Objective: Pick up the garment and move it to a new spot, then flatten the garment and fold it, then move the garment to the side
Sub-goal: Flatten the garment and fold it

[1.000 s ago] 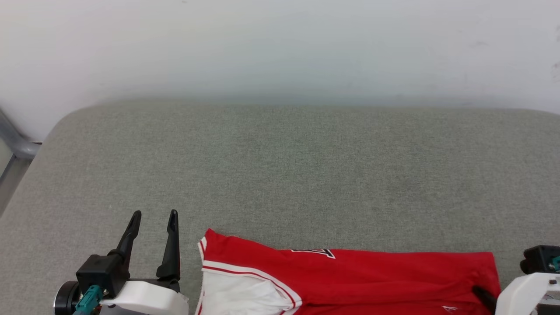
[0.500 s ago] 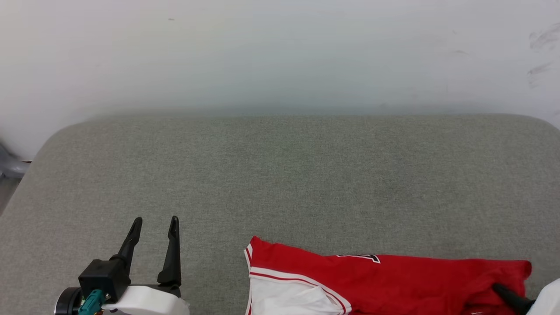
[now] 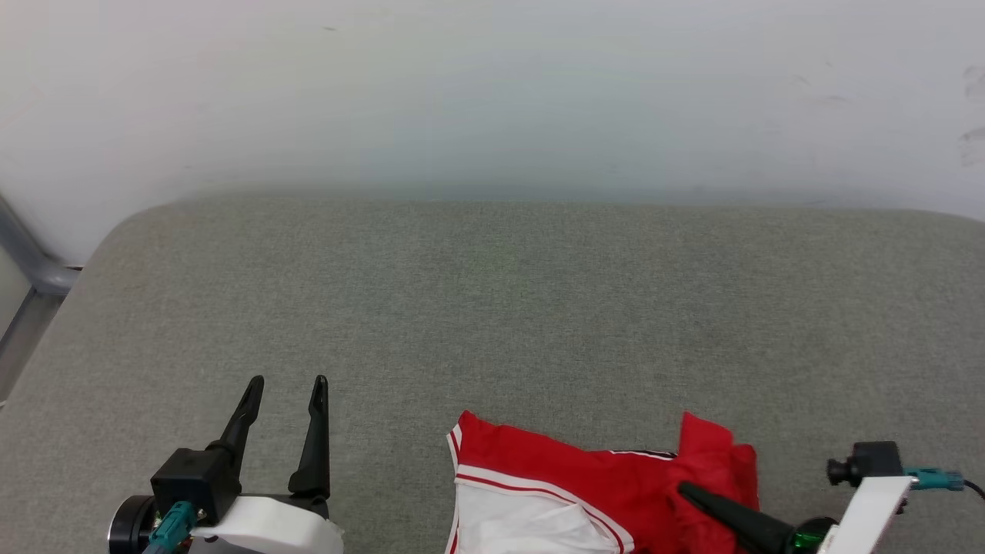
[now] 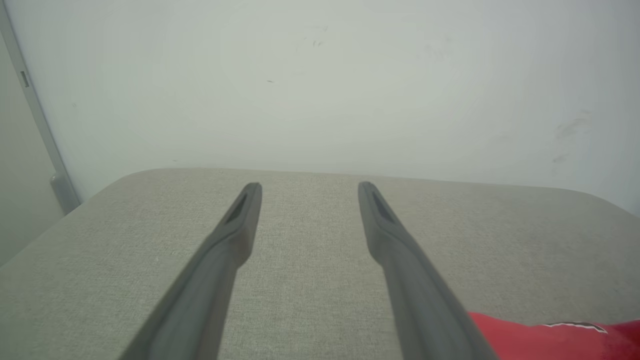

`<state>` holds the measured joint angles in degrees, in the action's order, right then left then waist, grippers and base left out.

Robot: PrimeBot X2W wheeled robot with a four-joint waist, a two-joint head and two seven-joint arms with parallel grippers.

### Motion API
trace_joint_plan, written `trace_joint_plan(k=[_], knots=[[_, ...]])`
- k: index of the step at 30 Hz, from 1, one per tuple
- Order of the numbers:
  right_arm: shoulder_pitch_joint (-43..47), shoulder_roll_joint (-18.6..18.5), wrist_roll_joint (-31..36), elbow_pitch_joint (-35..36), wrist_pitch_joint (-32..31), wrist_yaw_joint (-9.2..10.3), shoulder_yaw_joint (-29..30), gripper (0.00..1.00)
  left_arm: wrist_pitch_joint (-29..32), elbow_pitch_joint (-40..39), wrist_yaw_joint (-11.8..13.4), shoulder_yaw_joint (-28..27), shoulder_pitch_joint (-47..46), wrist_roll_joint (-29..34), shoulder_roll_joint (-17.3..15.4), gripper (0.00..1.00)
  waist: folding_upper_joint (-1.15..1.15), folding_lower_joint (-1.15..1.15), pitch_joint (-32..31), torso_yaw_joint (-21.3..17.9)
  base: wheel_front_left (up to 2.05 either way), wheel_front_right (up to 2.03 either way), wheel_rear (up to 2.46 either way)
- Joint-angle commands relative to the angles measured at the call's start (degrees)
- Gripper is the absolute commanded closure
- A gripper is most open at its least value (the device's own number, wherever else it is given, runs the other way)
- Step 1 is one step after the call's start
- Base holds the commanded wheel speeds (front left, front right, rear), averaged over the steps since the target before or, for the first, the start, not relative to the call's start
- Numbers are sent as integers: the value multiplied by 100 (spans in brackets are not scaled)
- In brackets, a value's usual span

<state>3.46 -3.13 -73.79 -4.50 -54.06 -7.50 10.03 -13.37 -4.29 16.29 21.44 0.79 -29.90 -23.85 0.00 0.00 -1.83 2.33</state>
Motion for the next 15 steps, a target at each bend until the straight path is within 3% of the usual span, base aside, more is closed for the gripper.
trace_joint_plan(k=[1, 8, 15], knots=[[-115, 35, -253, -49, 139, 3, -239, 100, 3, -11, -20, 4, -70, 41, -9, 0, 0, 0, 33, 75, 0, 0, 0], [-312, 29, -839, -220, 812, 3, -1549, 100, 15, -8, -109, 76, -278, 48, 19, 0, 0, 0, 244, 427, 0, 0, 0], [-799, 26, -664, -528, 1400, 3, -2345, 100, -58, 54, -184, 74, -536, 45, 135, 0, 0, 0, 755, 706, 0, 0, 0]])
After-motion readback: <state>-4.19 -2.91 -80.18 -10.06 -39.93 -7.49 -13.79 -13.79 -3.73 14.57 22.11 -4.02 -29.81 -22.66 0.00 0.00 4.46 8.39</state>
